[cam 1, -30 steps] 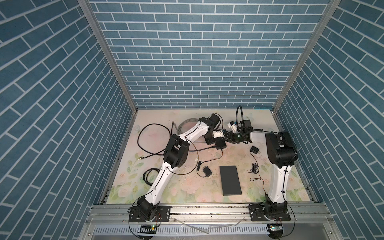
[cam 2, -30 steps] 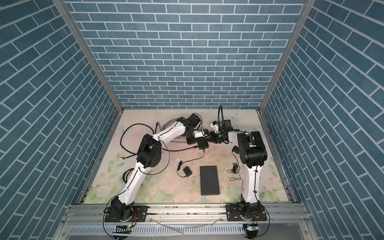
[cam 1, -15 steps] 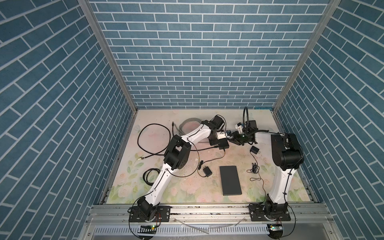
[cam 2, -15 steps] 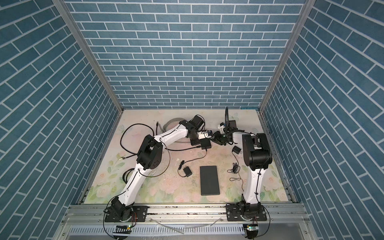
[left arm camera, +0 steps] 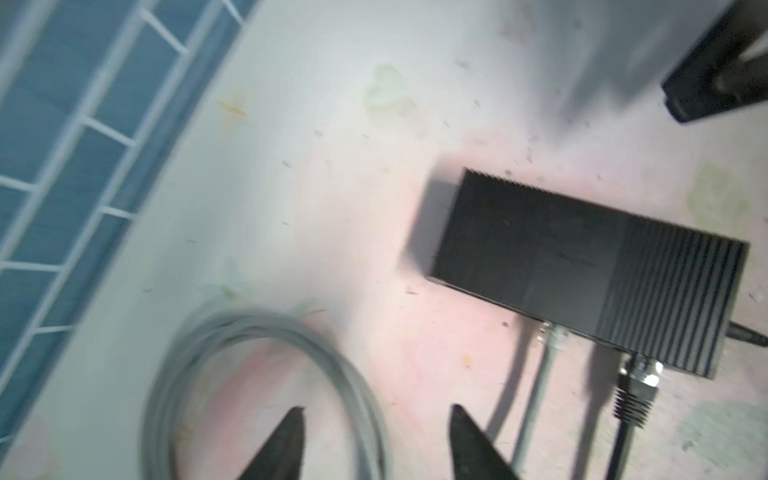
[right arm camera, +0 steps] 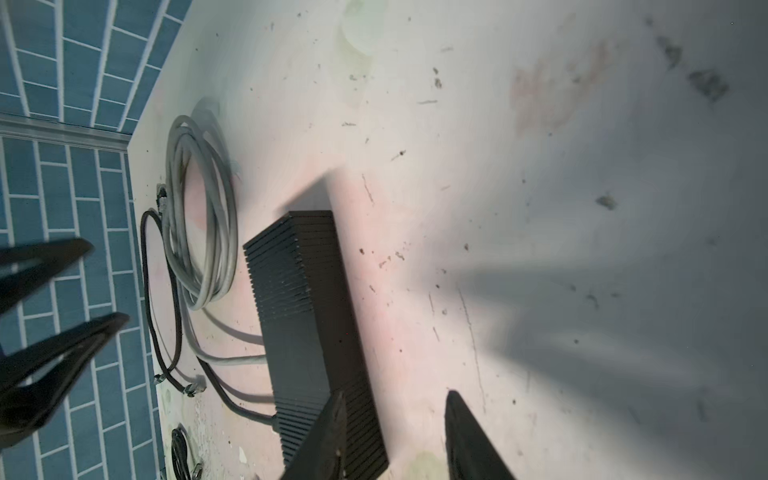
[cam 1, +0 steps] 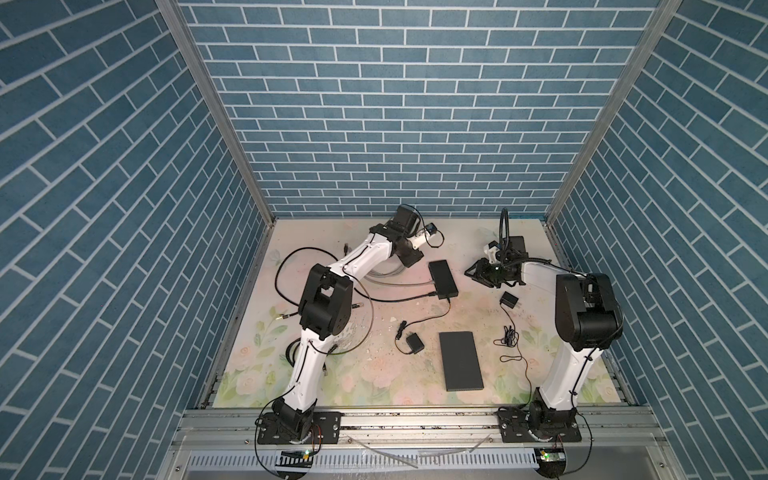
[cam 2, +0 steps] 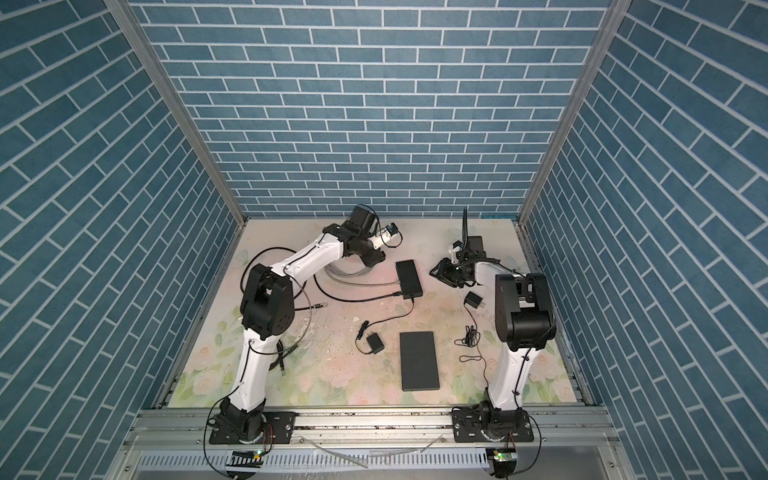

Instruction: Insert the plug into the switch port

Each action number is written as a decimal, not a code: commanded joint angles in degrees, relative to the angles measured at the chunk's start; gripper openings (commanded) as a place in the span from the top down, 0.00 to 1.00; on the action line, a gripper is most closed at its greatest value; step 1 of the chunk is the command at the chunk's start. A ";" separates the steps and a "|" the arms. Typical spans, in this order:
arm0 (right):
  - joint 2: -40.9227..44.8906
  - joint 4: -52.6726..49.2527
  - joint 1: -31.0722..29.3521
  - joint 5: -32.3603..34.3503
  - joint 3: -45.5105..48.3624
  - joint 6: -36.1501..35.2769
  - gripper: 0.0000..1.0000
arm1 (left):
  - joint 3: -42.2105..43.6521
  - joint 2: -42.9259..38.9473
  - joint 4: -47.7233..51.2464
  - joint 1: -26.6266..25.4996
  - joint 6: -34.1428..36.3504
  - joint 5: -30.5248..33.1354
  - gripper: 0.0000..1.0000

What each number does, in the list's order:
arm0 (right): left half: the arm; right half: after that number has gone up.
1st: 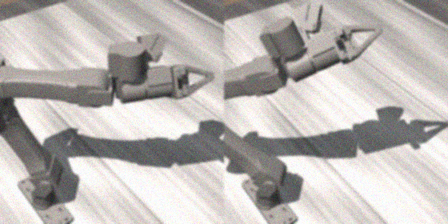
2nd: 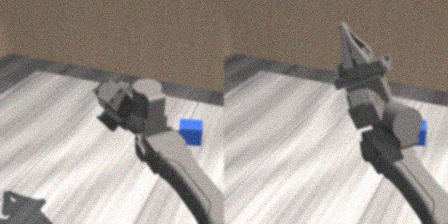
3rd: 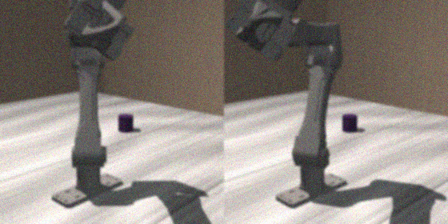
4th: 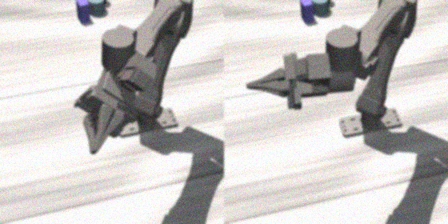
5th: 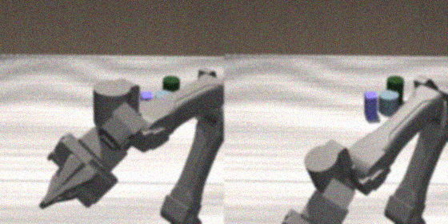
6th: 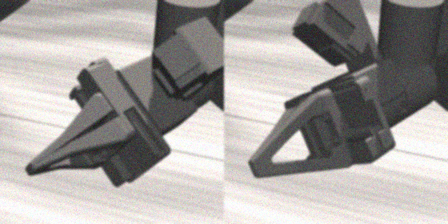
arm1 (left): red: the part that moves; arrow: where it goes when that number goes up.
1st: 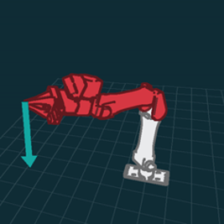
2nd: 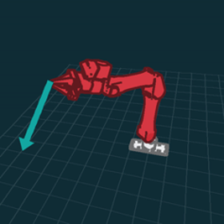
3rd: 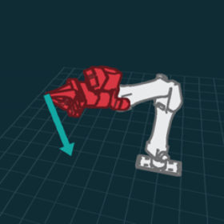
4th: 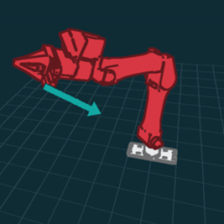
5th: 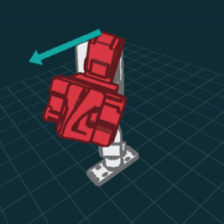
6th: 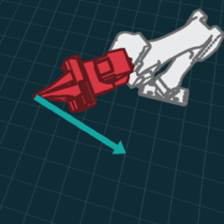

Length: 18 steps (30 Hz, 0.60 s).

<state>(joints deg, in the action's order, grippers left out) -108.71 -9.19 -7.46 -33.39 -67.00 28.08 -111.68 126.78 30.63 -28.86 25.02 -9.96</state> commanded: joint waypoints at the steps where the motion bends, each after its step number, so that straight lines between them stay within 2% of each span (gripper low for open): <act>1: 3.16 -0.95 -1.00 0.86 1.71 -2.13 0.60 | 5.20 -4.91 -10.79 3.41 -9.93 -0.51 0.00; 3: 3.86 -1.95 -1.58 1.23 1.18 -2.86 0.60 | 9.67 -7.93 -17.24 4.26 -11.55 4.79 0.00; 5: 4.52 -2.83 -2.45 1.78 0.58 -3.44 0.60 | 14.89 -11.14 -24.84 4.33 -10.65 12.13 0.00; 8: 5.49 -2.85 -3.26 2.47 0.16 -3.39 0.60 | 20.41 -14.33 -34.51 5.10 -9.34 19.01 0.00; 11: 5.94 -2.83 -4.08 2.62 -0.26 -3.11 0.60 | 18.03 -14.55 -28.25 6.50 -6.41 16.61 0.01; 15: 6.31 -3.83 -5.57 3.24 -0.75 -3.31 0.60 | 20.91 -17.22 -21.85 6.45 -0.64 14.70 0.05; 18: 6.76 -5.62 -6.46 3.84 -0.89 -4.30 0.60 | 24.32 -19.44 -13.59 6.53 9.31 11.38 0.12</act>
<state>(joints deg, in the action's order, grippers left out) -104.14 -12.10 -13.13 -31.03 -66.92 26.48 -90.06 110.39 8.56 -22.55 24.38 4.10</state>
